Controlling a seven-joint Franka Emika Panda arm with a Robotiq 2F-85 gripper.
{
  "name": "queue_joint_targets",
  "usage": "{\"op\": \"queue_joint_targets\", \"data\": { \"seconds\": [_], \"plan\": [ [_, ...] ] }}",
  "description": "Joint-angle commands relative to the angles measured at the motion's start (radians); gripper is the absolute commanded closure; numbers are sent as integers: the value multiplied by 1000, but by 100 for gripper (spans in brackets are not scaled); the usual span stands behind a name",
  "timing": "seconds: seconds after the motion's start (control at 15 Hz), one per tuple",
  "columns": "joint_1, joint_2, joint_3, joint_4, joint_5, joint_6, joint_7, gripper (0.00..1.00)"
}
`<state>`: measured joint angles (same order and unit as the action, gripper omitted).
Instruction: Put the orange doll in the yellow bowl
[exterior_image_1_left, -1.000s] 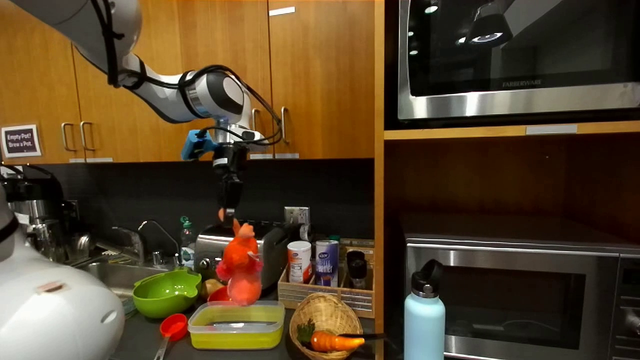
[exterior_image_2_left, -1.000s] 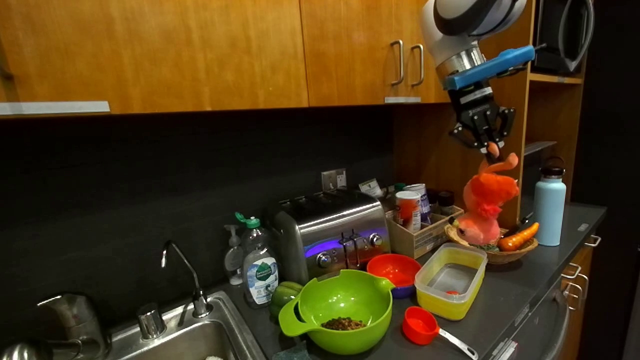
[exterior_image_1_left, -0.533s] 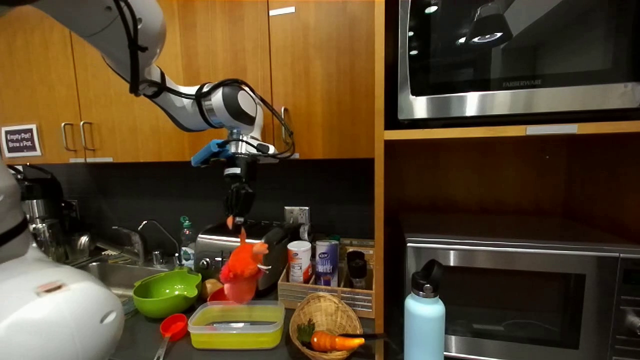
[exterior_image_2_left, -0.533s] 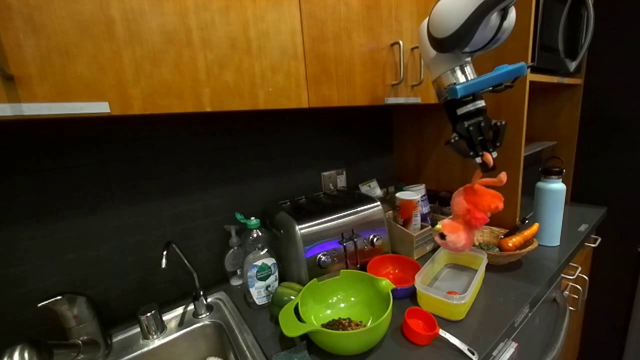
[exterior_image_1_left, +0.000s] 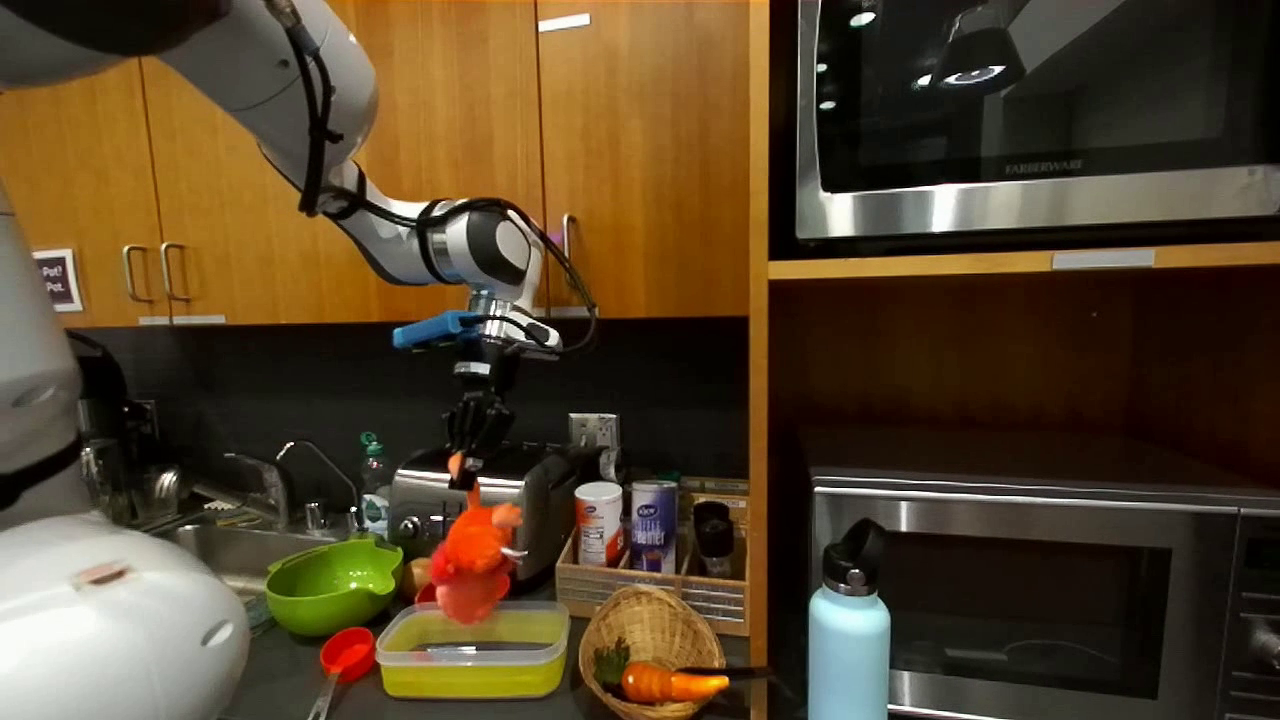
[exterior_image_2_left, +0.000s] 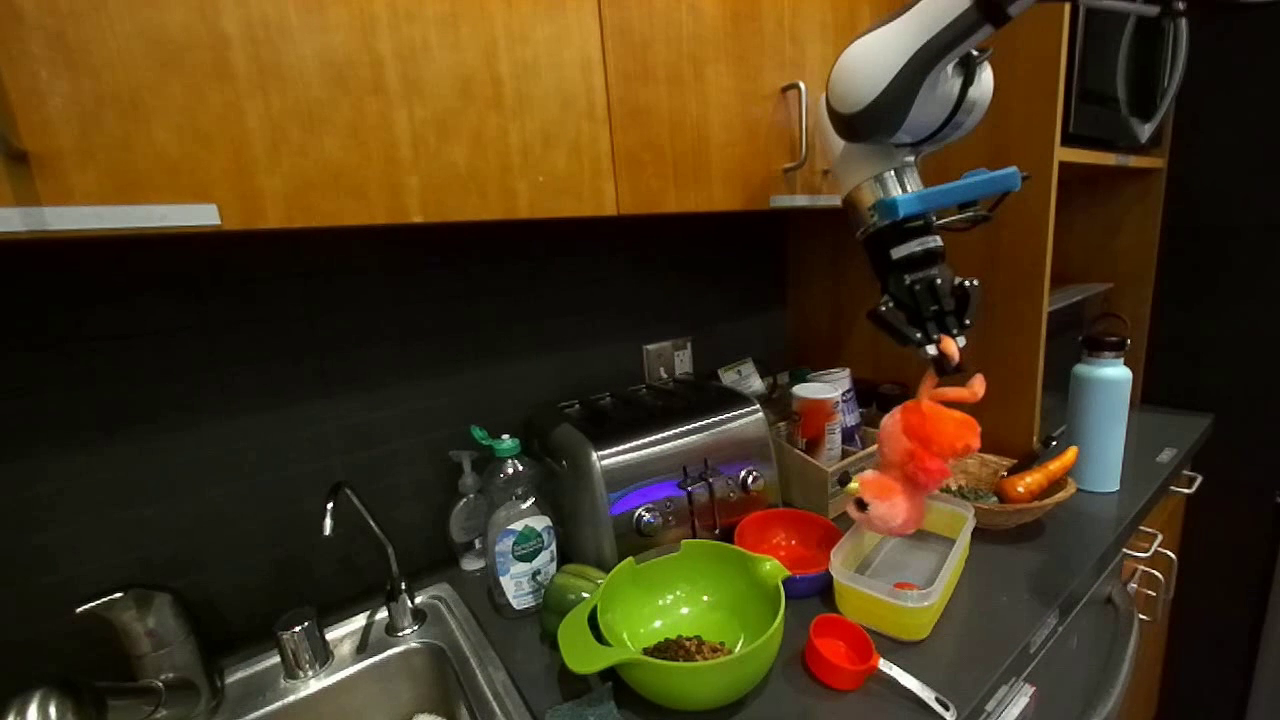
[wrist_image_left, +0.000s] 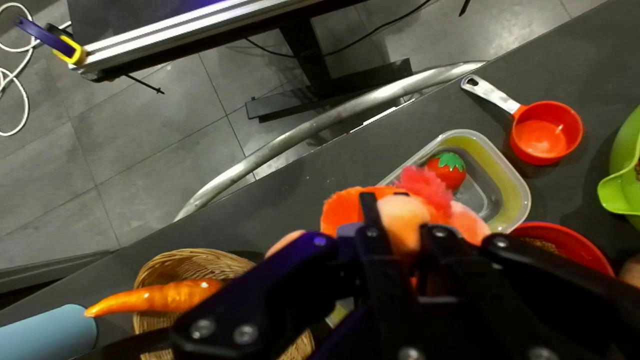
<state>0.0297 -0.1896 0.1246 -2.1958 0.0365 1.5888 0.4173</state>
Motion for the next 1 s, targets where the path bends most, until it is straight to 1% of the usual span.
{"op": "queue_joint_targets", "data": {
  "seconds": [0.0, 0.53, 0.6, 0.67, 0.8, 0.93],
  "plan": [
    [15, 56, -9, 42, 42, -8, -52, 97],
    [27, 114, -9, 75, 80, -20, -108, 97],
    [27, 118, -10, 78, 80, -20, -107, 64],
    [27, 120, -10, 79, 80, -20, -106, 63],
    [28, 123, -11, 83, 77, -20, -101, 53],
    [28, 118, -11, 83, 67, -13, -91, 39]
  ]
}}
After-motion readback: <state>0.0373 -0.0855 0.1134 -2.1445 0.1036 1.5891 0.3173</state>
